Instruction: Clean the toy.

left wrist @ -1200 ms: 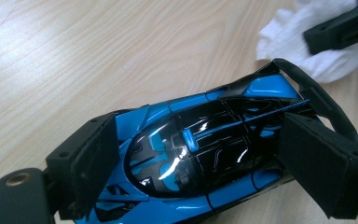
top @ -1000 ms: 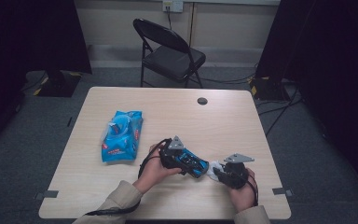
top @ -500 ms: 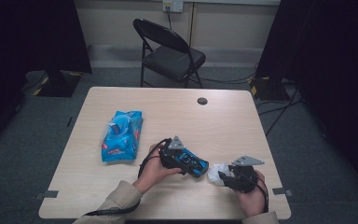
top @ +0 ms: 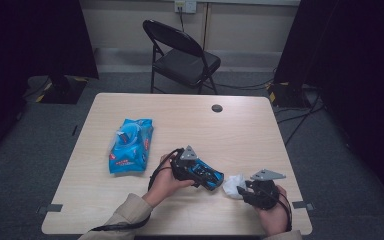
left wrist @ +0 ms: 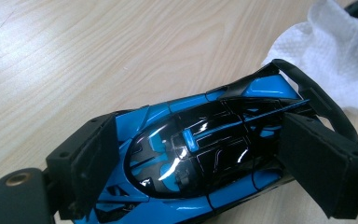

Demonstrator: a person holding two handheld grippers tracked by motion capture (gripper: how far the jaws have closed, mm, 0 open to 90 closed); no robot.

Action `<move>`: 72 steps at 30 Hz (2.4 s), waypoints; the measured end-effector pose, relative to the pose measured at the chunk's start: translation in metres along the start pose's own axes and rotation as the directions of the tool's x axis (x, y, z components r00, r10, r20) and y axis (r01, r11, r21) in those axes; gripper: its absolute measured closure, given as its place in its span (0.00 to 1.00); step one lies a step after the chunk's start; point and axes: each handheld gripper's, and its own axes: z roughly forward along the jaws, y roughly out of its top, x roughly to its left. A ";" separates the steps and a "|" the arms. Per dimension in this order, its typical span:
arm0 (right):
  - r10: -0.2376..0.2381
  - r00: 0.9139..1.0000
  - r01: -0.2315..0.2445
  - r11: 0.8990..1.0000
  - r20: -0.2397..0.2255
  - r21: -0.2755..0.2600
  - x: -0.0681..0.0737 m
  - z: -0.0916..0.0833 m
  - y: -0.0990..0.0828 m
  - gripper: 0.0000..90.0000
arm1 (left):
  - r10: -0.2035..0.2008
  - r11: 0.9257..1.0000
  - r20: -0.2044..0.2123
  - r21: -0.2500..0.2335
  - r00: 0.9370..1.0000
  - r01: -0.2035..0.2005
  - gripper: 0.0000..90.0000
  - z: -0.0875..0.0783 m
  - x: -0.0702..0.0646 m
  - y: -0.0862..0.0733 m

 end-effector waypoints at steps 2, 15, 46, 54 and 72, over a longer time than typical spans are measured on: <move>-0.008 1.000 0.008 0.999 0.004 0.040 0.001 0.007 -0.003 0.65 | 0.000 1.000 0.000 0.000 1.000 0.000 0.14 0.000 0.000 0.000; -0.032 0.999 0.034 0.996 -0.025 0.086 0.006 0.019 0.003 0.93 | 0.002 1.000 0.010 -0.002 1.000 -0.002 0.14 0.000 0.001 0.000; 0.016 0.991 -0.019 1.000 -0.133 -0.022 0.020 0.046 0.016 0.93 | 0.014 1.000 -0.017 0.006 1.000 -0.014 0.09 0.004 -0.004 0.002; -0.007 0.989 0.008 1.000 -0.146 0.000 0.030 0.041 0.013 0.93 | 0.015 1.000 -0.016 0.004 1.000 -0.015 0.09 0.004 -0.004 0.001; -0.064 0.979 0.067 0.998 -0.194 0.011 0.058 0.040 0.012 0.93 | 0.019 1.000 -0.030 0.013 0.999 -0.019 0.10 0.004 -0.007 0.003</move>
